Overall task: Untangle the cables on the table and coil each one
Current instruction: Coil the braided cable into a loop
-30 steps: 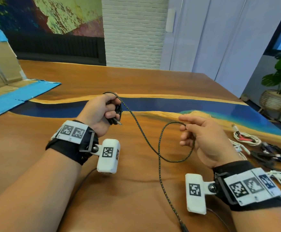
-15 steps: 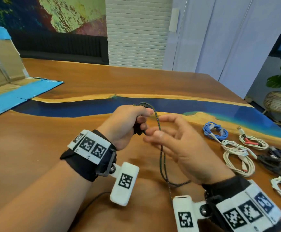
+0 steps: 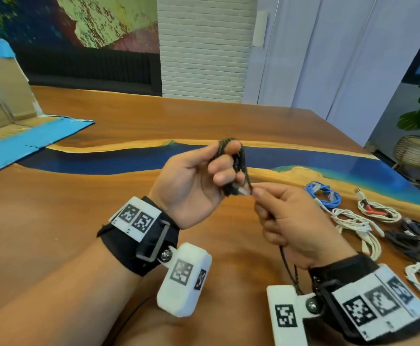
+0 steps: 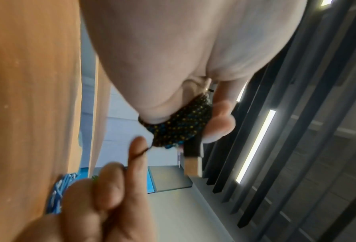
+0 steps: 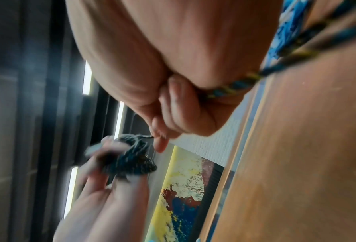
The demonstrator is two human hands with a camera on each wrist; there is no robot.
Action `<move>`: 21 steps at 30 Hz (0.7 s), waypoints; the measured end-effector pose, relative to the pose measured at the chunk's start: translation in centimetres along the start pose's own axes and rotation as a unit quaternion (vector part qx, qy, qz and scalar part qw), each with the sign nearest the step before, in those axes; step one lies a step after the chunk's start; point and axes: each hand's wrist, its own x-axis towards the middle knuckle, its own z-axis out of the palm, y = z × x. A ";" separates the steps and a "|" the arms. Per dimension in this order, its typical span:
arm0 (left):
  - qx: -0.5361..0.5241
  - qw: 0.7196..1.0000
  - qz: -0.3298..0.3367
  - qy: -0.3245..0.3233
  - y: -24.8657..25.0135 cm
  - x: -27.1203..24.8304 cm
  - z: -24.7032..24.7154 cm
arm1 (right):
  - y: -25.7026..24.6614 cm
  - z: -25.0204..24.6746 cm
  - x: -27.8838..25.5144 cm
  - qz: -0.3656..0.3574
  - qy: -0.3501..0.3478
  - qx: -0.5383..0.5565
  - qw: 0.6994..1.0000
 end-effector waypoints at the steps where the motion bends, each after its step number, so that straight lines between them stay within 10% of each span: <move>1: -0.014 0.999 0.034 0.030 0.0 0.3 -0.1 | 0.2 0.3 -0.1 0.003 -0.023 -0.046 0.999; 7: 0.315 0.934 0.087 0.143 0.4 0.5 -0.3 | -0.2 1.6 -1.7 0.007 -0.173 -0.131 0.976; 13: 0.503 0.862 -0.057 0.000 0.3 -0.5 -0.3 | -2.1 -1.6 -0.6 -0.111 -0.024 -0.075 0.991; 21: 0.156 0.987 -0.027 0.033 1.5 -0.7 0.5 | -2.1 -4.4 -0.1 -0.102 0.008 -0.045 0.994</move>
